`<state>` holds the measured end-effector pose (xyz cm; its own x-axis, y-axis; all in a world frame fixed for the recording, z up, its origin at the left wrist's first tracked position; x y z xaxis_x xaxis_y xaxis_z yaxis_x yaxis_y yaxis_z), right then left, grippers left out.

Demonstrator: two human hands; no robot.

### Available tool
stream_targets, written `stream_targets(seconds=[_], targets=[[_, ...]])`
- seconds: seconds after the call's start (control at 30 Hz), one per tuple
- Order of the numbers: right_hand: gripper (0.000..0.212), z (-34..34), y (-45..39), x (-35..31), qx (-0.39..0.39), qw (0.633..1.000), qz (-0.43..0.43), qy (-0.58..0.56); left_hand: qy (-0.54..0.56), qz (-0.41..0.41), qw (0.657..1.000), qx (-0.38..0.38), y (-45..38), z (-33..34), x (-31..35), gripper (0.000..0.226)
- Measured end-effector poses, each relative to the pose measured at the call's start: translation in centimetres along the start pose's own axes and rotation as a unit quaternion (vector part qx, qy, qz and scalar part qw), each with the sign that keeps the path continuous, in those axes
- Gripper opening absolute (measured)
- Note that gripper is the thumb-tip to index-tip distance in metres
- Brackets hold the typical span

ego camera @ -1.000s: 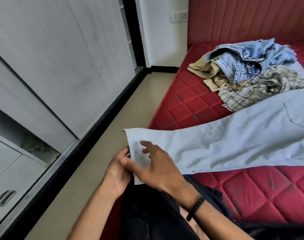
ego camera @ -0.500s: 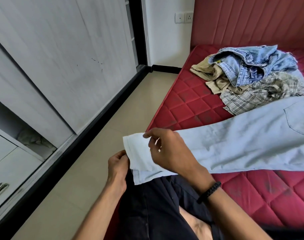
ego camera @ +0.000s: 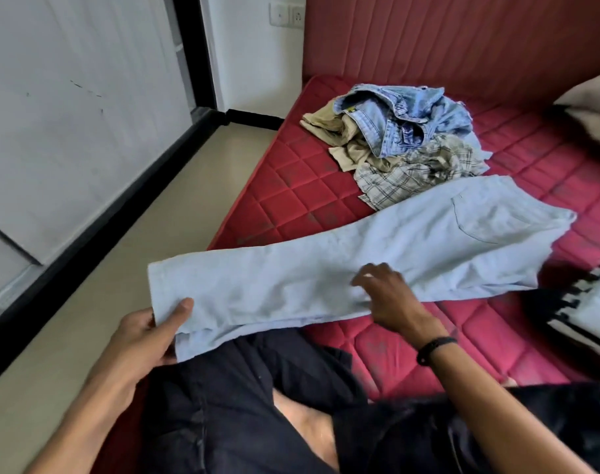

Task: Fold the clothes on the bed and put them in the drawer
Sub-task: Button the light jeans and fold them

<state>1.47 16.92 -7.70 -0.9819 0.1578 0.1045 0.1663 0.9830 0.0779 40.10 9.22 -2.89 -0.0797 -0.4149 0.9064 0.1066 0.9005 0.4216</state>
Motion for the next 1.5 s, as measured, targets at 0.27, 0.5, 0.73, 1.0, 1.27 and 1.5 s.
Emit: stream_targets(seconds=[0.27,0.5,0.73,1.0,1.27,1.5], targets=[[0.045,2.6,0.3,7.1,-0.075,0.994,-0.036,0.073,-0.347,0.143,0.921,0.101,0.3,-2.1,3.0,0.068],[0.031,1.8,0.5,9.2,-0.037,0.998,-0.020,0.057,-0.083,0.017,0.996,0.039,1.1,-1.6,3.5,0.052],[0.035,1.5,3.1,11.5,-0.035,0.996,0.016,0.083,-0.148,-0.036,0.988,-0.014,1.8,-0.4,0.1,0.047],[0.068,3.3,3.1,10.2,-0.009,1.000,0.015,0.014,0.095,-0.050,0.993,0.044,0.6,1.2,1.0,0.040],[0.104,2.3,0.4,0.7,-0.053,0.995,-0.075,-0.039,0.269,-0.099,0.956,-0.067,-1.8,12.4,6.4,0.007],[0.090,2.4,2.1,7.9,-0.075,0.963,0.023,-0.259,0.263,-0.027,0.932,-0.248,-1.2,34.3,17.8,0.012]])
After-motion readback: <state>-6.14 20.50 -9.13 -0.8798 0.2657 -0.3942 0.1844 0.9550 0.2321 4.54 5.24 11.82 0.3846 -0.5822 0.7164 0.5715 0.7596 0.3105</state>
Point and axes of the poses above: each hand's wrist, its own y-axis away from the middle knuckle, its own z-axis out of the palm, x = y × z, the point moved 6 cm from there along -y, towards the middle knuckle, and after that the axes turned 14 degrees about y, right-handed, at the moved point
